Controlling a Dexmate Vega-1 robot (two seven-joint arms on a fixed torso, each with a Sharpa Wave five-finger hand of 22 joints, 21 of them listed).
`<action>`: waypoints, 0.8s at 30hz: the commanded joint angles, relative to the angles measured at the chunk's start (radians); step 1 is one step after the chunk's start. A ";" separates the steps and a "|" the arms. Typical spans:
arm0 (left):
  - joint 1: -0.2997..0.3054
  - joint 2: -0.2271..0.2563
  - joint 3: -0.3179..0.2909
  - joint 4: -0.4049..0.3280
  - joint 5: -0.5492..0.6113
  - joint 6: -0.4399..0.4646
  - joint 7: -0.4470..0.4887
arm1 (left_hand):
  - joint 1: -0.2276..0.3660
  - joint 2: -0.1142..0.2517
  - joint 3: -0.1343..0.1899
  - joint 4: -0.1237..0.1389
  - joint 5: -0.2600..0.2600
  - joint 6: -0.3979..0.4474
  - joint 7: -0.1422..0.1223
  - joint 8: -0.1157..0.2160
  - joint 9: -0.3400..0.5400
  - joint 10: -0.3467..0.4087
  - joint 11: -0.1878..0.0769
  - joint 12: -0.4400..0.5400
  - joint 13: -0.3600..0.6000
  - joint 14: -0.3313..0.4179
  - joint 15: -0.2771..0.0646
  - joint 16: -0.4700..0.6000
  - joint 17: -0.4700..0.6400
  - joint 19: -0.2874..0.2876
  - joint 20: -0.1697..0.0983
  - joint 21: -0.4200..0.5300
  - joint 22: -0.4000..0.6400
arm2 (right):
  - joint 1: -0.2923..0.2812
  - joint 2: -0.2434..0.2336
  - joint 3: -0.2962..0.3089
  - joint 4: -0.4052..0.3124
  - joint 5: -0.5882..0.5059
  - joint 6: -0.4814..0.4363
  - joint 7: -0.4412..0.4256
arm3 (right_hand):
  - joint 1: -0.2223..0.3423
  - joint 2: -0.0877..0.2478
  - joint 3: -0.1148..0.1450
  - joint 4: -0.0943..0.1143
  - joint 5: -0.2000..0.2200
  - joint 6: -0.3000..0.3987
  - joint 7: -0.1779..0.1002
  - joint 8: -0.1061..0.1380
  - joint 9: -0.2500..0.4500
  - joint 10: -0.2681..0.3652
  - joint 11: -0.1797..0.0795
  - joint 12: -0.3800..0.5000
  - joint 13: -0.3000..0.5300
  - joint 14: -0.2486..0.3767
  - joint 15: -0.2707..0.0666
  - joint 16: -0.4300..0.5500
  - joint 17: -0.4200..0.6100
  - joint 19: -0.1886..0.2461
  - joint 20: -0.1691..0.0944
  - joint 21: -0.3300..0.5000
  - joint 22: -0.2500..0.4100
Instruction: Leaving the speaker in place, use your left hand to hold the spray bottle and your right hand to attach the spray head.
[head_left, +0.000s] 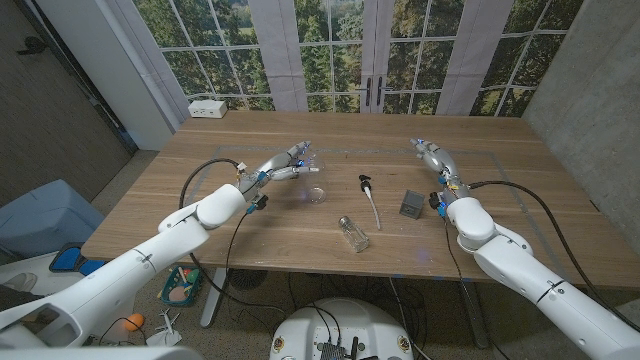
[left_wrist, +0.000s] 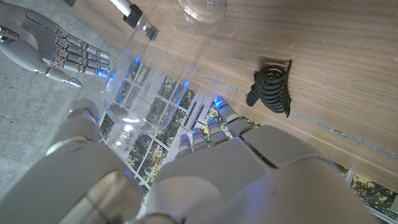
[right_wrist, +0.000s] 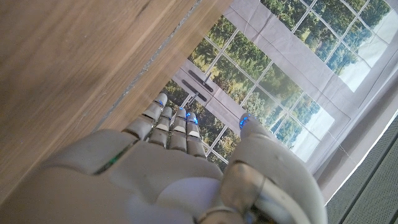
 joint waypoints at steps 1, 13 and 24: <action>-0.023 -0.010 0.029 0.002 0.005 0.039 -0.051 | 0.028 -0.002 -0.005 -0.001 0.006 0.018 -0.003 0.013 0.004 0.021 -0.005 0.010 0.004 0.021 -0.052 0.005 0.002 0.022 -0.001 -0.003 0.006 | -0.018 -0.002 0.011 -0.017 -0.008 -0.003 -0.008 | -0.004 -0.001 0.000 -0.009 -0.002 0.005 0.000 -0.006 0.002 0.013 0.001 -0.003 0.006 0.004 0.000 -0.002 0.000 0.006 -0.003 -0.004 0.006; -0.047 -0.020 0.059 0.010 -0.015 0.076 -0.103 | 0.161 0.046 -0.006 0.013 0.005 0.176 0.002 0.063 0.004 0.162 -0.064 0.024 0.003 0.121 -0.075 0.004 0.000 0.095 0.016 -0.015 0.008 | -0.008 -0.001 0.010 -0.013 -0.016 -0.011 -0.004 | -0.008 -0.001 -0.001 -0.013 -0.003 0.007 0.001 -0.009 0.002 0.013 0.002 -0.006 0.006 0.003 0.000 -0.003 -0.001 0.007 -0.002 -0.007 0.006; 0.005 -0.037 0.031 -0.030 0.001 0.136 0.027 | 0.361 0.217 0.048 0.000 -0.031 0.572 0.043 0.148 0.007 0.502 -0.043 0.047 0.002 0.323 -0.098 0.004 -0.004 0.226 0.020 -0.016 0.012 | 0.011 -0.024 -0.023 -0.090 -0.090 -0.154 -0.039 | -0.002 0.000 0.003 -0.029 0.000 0.011 -0.006 -0.012 0.002 0.019 -0.007 -0.007 0.006 0.018 0.007 0.002 -0.005 0.014 0.018 -0.010 0.007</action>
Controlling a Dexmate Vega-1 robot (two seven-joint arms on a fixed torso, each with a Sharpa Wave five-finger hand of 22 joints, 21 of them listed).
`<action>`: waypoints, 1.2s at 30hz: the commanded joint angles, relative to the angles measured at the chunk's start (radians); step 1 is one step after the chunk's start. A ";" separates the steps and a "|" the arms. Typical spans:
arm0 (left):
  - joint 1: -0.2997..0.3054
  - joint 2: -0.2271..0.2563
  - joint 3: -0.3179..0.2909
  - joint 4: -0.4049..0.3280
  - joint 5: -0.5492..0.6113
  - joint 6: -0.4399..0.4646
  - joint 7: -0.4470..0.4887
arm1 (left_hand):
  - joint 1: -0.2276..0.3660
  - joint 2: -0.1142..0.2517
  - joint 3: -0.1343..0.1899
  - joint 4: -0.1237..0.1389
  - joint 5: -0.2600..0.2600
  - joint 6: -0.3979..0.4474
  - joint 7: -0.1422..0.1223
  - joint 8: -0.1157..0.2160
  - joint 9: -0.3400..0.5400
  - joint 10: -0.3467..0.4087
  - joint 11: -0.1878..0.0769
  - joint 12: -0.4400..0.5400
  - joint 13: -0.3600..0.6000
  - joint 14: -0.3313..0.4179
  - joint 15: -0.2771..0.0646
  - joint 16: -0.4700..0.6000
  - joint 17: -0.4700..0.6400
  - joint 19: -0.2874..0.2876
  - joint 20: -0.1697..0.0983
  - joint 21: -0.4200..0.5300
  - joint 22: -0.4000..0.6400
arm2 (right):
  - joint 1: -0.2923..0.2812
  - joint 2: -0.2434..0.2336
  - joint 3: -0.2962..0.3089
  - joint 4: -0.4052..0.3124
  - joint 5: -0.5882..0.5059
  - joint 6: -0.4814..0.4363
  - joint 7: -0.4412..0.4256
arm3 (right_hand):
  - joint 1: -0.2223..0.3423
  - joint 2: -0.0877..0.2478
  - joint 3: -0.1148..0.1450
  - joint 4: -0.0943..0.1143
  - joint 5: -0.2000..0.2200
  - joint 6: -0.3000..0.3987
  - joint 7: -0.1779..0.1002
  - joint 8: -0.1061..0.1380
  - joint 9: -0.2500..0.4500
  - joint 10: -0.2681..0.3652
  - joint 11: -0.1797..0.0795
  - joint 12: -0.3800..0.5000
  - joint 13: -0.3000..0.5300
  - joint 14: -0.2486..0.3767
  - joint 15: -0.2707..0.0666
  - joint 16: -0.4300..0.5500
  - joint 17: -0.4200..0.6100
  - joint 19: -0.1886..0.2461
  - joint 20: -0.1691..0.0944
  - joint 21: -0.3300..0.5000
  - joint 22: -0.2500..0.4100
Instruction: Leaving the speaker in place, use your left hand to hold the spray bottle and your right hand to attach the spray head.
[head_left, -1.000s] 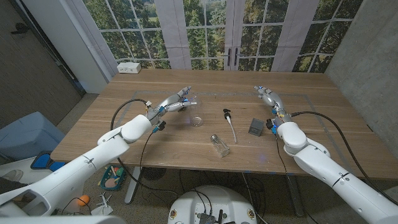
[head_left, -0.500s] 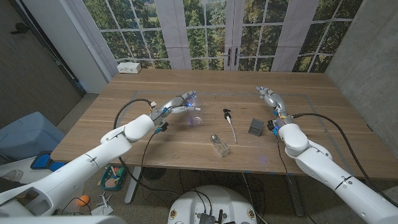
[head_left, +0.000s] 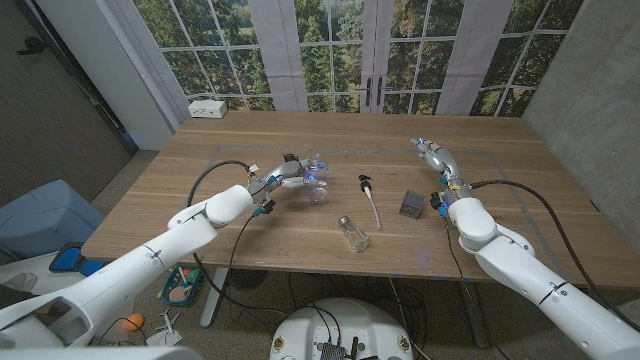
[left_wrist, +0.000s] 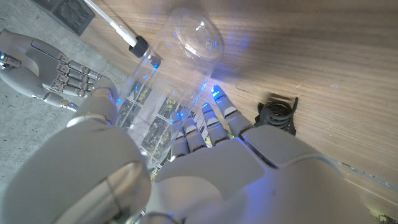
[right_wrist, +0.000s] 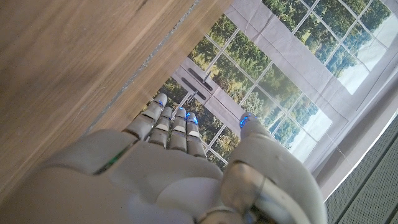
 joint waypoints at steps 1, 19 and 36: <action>0.044 -0.018 -0.019 -0.033 0.011 0.059 0.107 | 0.084 0.079 0.025 -0.003 -0.006 0.148 0.024 0.036 0.005 0.091 0.021 0.007 0.003 0.062 -0.090 0.004 0.000 0.038 0.001 0.000 0.005 | 0.020 -0.019 -0.033 -0.071 -0.069 -0.140 -0.035 | 0.000 -0.001 0.003 -0.017 0.001 0.012 -0.006 -0.003 0.003 0.012 -0.005 0.000 0.003 0.019 0.003 0.003 -0.001 0.010 0.015 -0.001 0.002; 0.075 -0.037 -0.029 -0.055 0.024 0.101 0.204 | 0.223 0.213 0.145 0.021 -0.008 0.446 0.047 0.095 0.026 0.484 0.007 0.067 0.014 0.352 -0.168 0.021 0.003 0.132 -0.023 0.047 0.016 | 0.085 -0.041 -0.162 -0.232 -0.291 -0.534 -0.106 | 0.033 0.002 0.019 -0.083 0.011 0.115 -0.023 0.021 0.011 0.123 -0.030 0.036 0.031 0.194 -0.038 0.092 0.032 0.099 0.024 0.023 0.016; 0.070 -0.041 -0.019 -0.050 0.034 0.121 0.218 | 0.219 0.203 0.156 0.022 -0.009 0.450 0.027 0.096 0.031 0.482 -0.007 0.055 0.014 0.361 -0.178 0.011 0.004 0.141 -0.034 0.055 0.016 | 0.195 -0.054 -0.351 -0.345 -0.532 -0.920 -0.057 | 0.061 -0.019 0.016 -0.110 0.006 0.212 -0.031 0.050 0.017 0.208 -0.044 0.074 0.066 0.240 -0.049 0.145 0.086 0.132 0.041 0.039 0.022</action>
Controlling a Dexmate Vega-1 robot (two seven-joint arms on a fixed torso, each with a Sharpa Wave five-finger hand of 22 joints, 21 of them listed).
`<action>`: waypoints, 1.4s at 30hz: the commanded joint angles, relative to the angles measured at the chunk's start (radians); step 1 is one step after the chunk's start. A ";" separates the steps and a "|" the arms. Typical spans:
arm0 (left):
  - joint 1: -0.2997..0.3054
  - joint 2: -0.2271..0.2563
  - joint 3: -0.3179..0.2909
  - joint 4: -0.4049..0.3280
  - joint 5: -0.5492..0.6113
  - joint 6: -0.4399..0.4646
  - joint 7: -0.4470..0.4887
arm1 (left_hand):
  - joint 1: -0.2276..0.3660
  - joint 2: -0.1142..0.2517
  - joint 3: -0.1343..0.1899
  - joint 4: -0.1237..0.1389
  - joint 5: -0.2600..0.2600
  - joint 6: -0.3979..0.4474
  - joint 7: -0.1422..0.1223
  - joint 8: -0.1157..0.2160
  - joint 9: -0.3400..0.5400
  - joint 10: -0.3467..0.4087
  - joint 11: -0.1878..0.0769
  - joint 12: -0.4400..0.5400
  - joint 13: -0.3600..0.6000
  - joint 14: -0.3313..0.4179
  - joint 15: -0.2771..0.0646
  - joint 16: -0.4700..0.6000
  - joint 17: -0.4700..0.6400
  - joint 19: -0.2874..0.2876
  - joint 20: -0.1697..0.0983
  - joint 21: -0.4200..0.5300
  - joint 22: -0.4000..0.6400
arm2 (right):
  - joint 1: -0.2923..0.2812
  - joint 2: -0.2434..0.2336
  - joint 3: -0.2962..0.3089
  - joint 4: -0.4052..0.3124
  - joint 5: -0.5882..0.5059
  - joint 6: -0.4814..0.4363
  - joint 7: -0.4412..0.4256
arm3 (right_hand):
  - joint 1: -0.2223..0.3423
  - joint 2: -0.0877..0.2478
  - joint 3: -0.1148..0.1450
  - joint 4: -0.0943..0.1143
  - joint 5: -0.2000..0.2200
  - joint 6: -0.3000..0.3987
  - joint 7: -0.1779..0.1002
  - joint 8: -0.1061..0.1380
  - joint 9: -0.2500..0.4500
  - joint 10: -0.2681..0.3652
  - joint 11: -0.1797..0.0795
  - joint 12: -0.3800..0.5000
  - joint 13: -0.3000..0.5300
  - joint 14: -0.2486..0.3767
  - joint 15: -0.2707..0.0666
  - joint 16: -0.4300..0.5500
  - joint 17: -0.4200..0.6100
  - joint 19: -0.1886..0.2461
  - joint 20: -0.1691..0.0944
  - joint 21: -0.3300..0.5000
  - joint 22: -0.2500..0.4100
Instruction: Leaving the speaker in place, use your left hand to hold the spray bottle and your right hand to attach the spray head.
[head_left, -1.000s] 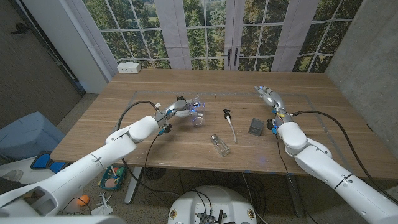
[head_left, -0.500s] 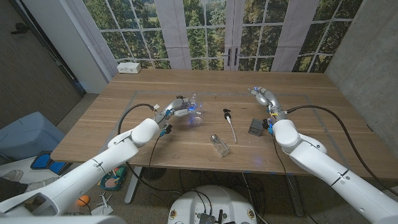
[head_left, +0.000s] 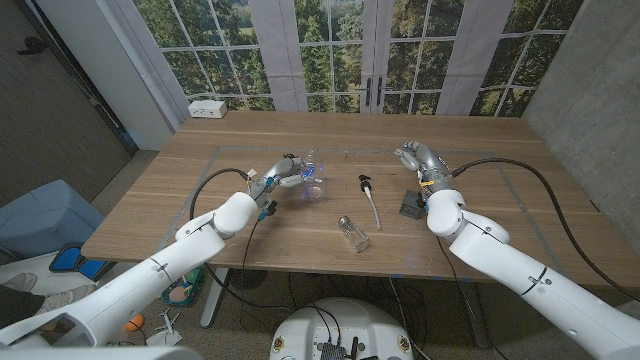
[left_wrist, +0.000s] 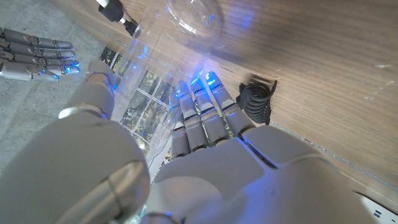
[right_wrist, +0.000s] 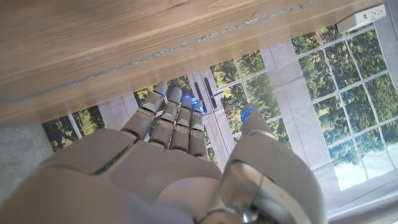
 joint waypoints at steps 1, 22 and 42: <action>0.001 -0.005 0.004 0.004 0.006 0.012 0.021 | 0.194 0.220 0.093 0.084 0.004 0.268 -0.080 0.003 0.005 0.135 -0.146 -0.005 0.004 0.005 -0.160 -0.005 0.002 0.004 -0.004 0.006 0.005 | 0.082 -0.012 -0.137 -0.078 -0.164 -0.264 0.048 | 0.016 -0.008 -0.001 -0.006 0.000 0.022 -0.008 0.009 0.003 0.017 -0.005 0.013 0.009 0.006 -0.004 0.010 0.011 0.007 -0.001 0.007 0.004; 0.003 -0.009 -0.003 0.019 -0.001 -0.006 0.042 | 0.189 0.219 0.095 0.085 0.001 0.263 -0.073 0.000 0.008 0.129 -0.143 -0.017 0.004 0.007 -0.159 -0.011 0.004 0.003 -0.003 0.010 0.006 | 0.262 -0.032 -0.407 -0.101 -0.367 -0.486 0.223 | 0.022 -0.025 -0.015 -0.006 -0.013 0.085 -0.027 0.025 0.006 0.037 -0.019 0.028 0.042 -0.025 -0.019 0.022 0.049 -0.015 0.012 -0.002 0.004; 0.001 -0.009 -0.005 0.034 -0.003 -0.021 0.043 | 0.184 0.219 0.097 0.086 0.000 0.263 -0.075 -0.002 0.011 0.132 -0.142 -0.023 0.005 0.008 -0.160 -0.014 0.005 0.002 -0.004 0.013 0.006 | 0.341 0.025 -0.540 -0.042 -0.466 -0.560 0.312 | 0.059 -0.038 -0.016 -0.017 -0.017 0.181 -0.041 0.061 0.009 0.072 -0.035 0.049 0.076 -0.002 -0.037 0.052 0.080 -0.001 0.011 0.003 0.004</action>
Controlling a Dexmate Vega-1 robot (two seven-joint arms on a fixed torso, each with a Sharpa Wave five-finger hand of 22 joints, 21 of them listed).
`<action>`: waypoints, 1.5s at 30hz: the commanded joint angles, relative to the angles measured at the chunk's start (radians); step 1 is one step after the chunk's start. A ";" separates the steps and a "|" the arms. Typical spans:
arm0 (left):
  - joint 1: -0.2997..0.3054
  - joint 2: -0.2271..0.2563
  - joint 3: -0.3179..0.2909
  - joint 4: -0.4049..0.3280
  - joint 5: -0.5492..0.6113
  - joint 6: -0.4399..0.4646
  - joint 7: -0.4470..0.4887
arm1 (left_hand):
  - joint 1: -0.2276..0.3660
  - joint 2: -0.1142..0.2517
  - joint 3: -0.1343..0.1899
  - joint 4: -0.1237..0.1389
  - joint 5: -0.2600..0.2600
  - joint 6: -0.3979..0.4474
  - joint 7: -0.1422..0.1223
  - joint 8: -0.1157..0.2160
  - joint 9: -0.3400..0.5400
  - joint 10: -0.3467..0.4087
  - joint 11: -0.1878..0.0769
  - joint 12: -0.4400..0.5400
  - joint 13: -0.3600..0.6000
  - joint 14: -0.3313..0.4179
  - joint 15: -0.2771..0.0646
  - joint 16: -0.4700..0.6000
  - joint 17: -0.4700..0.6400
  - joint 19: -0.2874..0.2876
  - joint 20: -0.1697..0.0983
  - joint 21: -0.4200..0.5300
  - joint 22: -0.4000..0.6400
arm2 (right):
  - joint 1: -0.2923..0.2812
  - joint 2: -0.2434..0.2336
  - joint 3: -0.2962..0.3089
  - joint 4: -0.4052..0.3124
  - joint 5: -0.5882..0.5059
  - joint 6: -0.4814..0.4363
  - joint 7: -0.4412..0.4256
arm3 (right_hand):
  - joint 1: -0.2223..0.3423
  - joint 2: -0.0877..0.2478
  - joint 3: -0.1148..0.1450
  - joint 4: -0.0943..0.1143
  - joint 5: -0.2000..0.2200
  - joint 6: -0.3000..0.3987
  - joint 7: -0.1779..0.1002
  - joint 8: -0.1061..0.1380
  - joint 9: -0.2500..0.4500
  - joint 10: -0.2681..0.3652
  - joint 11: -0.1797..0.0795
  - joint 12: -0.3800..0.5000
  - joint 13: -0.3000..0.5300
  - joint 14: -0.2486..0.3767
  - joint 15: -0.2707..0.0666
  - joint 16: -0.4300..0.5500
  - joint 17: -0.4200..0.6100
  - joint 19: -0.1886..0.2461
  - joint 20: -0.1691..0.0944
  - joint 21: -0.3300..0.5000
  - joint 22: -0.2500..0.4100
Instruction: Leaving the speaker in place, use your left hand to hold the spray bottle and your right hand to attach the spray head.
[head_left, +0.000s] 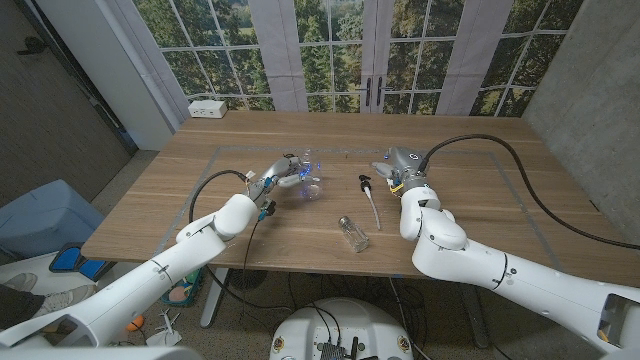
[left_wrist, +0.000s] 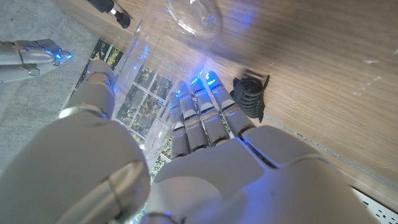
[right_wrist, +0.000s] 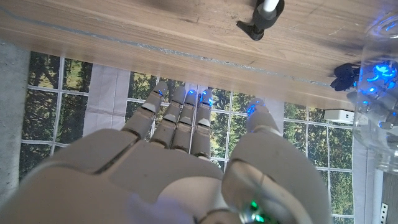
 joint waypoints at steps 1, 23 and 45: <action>-0.003 -0.001 -0.002 0.012 -0.003 -0.016 0.001 | 0.184 0.219 0.093 0.090 0.007 0.263 -0.075 0.005 0.002 0.136 -0.137 -0.003 0.005 0.006 -0.158 -0.003 0.005 0.002 -0.004 0.005 0.001 | 0.086 0.054 -0.138 0.059 -0.070 -0.068 0.059 | 0.027 -0.004 0.002 -0.007 -0.004 0.031 -0.005 0.014 0.005 0.008 -0.004 0.005 0.010 0.015 -0.014 0.009 0.010 0.011 0.000 0.003 0.004; -0.005 0.001 -0.002 0.018 -0.002 -0.019 0.001 | 0.180 0.219 0.094 0.090 0.006 0.264 -0.076 0.004 0.004 0.137 -0.137 -0.010 0.006 0.006 -0.159 -0.006 0.006 0.000 -0.004 0.008 0.002 | 0.179 0.097 -0.244 0.147 -0.053 -0.120 0.118 | 0.059 -0.010 0.003 -0.001 -0.006 0.075 0.001 0.032 0.007 0.009 -0.011 0.009 0.036 0.007 -0.013 0.022 0.033 0.018 -0.001 0.006 0.004; 0.014 0.006 -0.006 -0.005 0.000 -0.009 0.013 | 0.178 0.219 0.094 0.089 0.006 0.264 -0.075 0.002 0.006 0.141 -0.136 -0.016 0.007 0.007 -0.160 -0.007 0.007 -0.001 -0.004 0.011 0.002 | 0.224 0.145 -0.329 0.220 -0.043 -0.151 0.075 | 0.060 -0.027 -0.010 0.003 -0.011 0.122 0.002 0.052 0.011 0.017 -0.018 0.014 0.056 0.017 -0.017 0.036 0.049 0.031 0.006 0.011 0.004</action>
